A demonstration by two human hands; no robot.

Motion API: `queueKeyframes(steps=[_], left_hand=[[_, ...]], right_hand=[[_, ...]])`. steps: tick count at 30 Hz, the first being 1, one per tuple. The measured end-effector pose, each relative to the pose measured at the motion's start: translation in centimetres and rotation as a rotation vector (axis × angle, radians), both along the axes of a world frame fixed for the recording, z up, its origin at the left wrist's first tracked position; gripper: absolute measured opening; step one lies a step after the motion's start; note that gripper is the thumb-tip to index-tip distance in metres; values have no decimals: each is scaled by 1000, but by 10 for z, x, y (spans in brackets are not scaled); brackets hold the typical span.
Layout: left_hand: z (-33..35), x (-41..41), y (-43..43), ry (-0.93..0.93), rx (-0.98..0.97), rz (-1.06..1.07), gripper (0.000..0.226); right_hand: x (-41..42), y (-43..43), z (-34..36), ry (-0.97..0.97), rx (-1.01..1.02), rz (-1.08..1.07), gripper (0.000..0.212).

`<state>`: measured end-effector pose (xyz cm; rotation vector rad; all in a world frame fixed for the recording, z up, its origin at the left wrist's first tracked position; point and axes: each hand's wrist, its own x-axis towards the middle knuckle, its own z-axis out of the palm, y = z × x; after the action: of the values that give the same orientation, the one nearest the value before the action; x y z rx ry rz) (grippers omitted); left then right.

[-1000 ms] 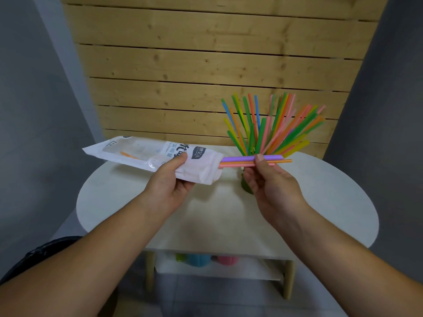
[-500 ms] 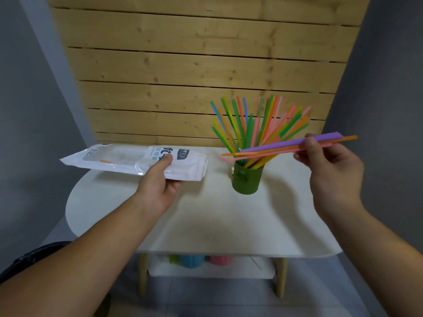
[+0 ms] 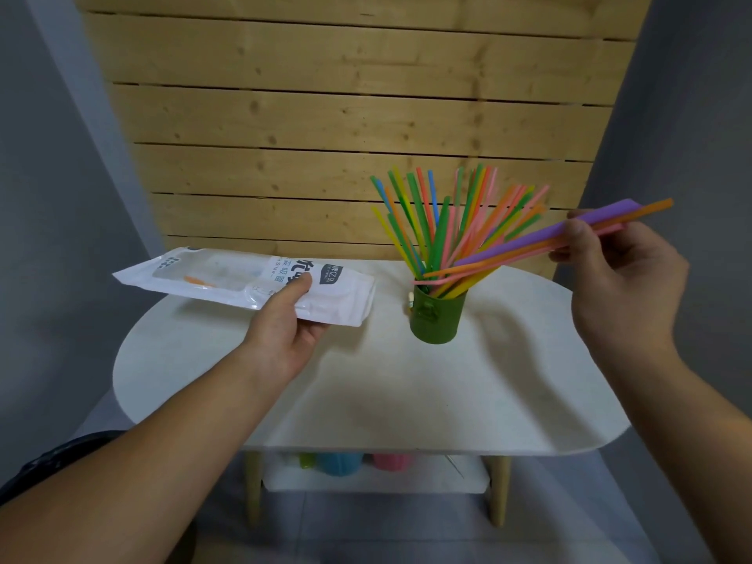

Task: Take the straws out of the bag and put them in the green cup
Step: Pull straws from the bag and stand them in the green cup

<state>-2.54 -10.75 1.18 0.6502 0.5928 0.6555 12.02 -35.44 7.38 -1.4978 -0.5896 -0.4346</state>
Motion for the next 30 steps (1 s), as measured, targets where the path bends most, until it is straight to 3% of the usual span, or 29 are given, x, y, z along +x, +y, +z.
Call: queueKeyframes(steps=[13, 20, 25, 30], left_hand=[[-7, 4, -16, 19, 40, -78, 36], [-9, 6, -22, 40, 48, -87, 39], [-8, 4, -20, 48, 59, -85, 39], [-8, 2, -16, 46, 66, -88, 36]], right_hand=[[0, -4, 5, -58, -56, -27, 14], [3, 11, -8, -83, -183, 49, 12], [5, 26, -14, -38, -261, 96, 5], [11, 44, -29, 52, -338, 93, 13]])
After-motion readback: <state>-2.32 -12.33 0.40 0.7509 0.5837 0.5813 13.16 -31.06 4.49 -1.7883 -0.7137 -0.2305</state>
